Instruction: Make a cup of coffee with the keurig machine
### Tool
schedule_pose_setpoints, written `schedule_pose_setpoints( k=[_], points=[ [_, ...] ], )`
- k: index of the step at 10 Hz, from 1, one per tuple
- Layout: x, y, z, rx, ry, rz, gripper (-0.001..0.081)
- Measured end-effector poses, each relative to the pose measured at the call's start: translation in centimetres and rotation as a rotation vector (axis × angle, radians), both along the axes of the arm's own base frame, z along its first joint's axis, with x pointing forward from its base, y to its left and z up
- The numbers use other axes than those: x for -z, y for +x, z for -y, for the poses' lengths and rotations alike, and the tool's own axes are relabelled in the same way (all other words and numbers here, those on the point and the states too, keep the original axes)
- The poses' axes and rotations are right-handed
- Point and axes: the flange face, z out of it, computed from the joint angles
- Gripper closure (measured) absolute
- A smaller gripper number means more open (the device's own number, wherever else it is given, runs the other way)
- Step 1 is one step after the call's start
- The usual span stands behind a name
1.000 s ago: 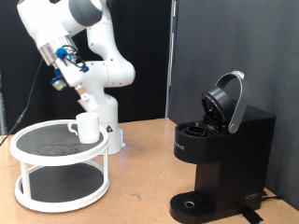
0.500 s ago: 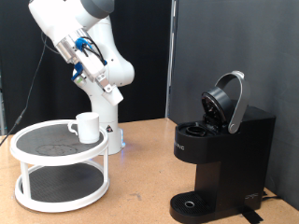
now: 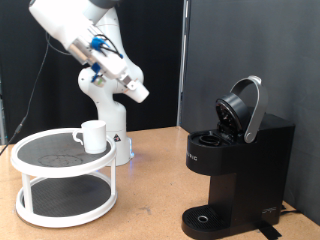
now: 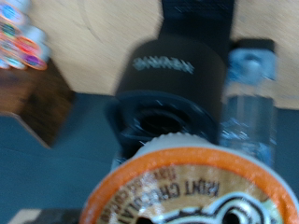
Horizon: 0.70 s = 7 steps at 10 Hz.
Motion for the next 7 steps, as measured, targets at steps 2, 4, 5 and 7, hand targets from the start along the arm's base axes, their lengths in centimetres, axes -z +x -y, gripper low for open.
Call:
schedule_pose_setpoints(
  k=[2, 4, 5, 7],
  points=[
    [0.1, 2.0, -2.2, -0.041, -0.018, -0.035, 0.0451],
    [0.3, 2.6, -2.7, -0.033, -0.032, -0.040, 0.0451],
    [0.4, 2.6, -2.5, -0.037, -0.033, -0.033, 0.0451],
    [0.2, 2.9, -2.7, -0.020, -0.014, -0.013, 0.0451]
  ],
)
